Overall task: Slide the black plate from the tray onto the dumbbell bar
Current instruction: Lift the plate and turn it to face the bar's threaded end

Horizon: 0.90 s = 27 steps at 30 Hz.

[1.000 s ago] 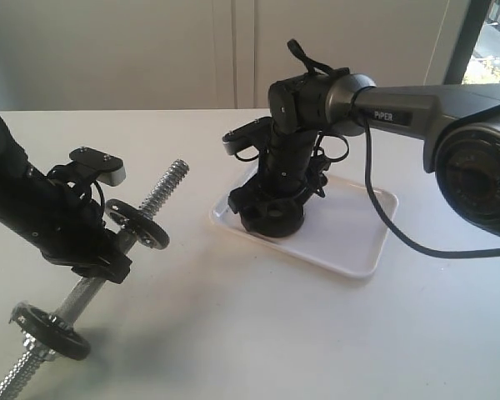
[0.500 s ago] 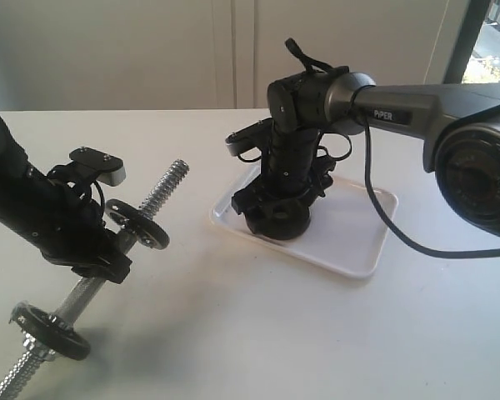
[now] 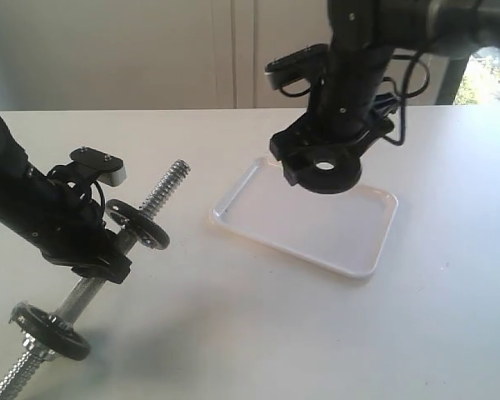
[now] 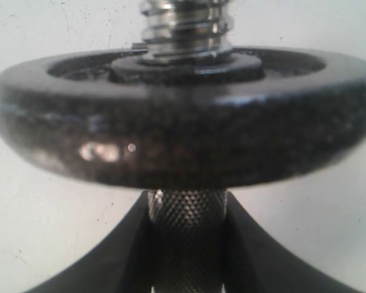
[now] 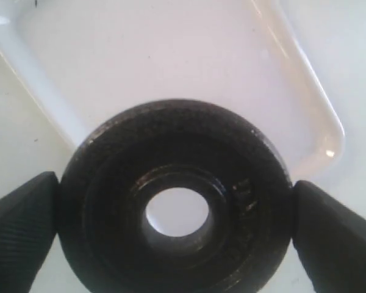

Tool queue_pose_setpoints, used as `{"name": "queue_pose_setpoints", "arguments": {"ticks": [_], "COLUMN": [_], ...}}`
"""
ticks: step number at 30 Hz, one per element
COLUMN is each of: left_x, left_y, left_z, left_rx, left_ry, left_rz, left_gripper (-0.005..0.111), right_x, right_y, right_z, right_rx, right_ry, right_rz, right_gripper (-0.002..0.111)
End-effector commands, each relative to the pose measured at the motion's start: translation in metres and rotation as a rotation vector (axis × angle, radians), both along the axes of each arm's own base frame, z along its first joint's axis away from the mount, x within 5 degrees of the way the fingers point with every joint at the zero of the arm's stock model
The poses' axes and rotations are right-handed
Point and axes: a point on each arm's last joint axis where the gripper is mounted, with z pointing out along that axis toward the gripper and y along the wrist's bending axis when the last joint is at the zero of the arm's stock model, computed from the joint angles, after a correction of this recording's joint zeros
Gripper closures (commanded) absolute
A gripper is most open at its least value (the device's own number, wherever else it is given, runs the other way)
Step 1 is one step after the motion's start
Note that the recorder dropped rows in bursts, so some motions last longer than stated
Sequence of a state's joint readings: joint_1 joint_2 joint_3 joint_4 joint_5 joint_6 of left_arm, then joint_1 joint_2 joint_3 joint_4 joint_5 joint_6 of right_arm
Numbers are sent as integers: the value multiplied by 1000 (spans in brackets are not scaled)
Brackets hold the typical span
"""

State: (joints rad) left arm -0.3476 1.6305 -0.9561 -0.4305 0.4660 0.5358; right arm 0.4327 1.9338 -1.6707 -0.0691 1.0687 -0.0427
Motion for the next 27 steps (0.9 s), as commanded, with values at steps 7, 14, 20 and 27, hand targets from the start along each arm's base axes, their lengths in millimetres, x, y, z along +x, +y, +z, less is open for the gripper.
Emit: {"name": "queue_pose_setpoints", "arguments": {"ticks": [7, 14, 20, 27], "left_x": [-1, -1, -1, -3], "left_y": [-5, -5, -6, -9], "left_z": [21, 21, 22, 23], "left_rx": [-89, -98, -107, -127], "left_ry": [-39, -34, -35, -48], "left_rz": [44, 49, 44, -28], "left_gripper": [107, 107, 107, 107], "right_x": [-55, -62, -47, -25], "right_y": [-38, -44, -46, -43], "right_z": [47, 29, 12, -21], "right_rx": [203, 403, 554, 822], "right_ry": [-14, 59, 94, 209], "right_rz": [3, 71, 113, 171], "right_gripper": [108, 108, 108, 108]}}
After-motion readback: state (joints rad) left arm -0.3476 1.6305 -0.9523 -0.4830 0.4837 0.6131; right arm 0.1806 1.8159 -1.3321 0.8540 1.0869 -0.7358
